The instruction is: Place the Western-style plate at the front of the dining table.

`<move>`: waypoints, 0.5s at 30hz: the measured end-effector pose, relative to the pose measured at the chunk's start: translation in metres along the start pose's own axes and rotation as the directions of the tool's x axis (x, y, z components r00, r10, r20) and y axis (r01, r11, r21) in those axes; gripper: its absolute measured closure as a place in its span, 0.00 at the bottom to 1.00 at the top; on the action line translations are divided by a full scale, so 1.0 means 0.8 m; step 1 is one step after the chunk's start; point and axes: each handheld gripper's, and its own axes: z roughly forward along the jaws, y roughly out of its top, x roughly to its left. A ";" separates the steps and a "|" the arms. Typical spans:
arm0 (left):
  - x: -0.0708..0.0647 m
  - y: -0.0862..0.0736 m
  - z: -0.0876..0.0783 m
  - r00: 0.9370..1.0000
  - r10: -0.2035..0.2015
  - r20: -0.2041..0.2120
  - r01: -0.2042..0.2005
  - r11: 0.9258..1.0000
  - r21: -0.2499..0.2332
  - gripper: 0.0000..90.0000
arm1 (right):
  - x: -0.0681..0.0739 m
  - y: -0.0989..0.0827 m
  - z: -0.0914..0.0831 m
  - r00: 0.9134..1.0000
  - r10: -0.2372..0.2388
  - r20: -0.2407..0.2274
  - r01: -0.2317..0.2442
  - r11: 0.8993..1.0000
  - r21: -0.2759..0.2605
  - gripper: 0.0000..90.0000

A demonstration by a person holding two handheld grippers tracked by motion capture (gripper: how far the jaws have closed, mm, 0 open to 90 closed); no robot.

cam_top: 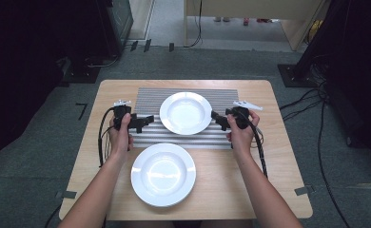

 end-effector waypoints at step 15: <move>0.011 -0.040 -0.040 0.999 0.001 -0.036 -0.003 0.999 -0.036 0.11 | -0.013 -0.024 -0.044 1.000 -0.017 0.001 0.017 1.000 -0.012 0.27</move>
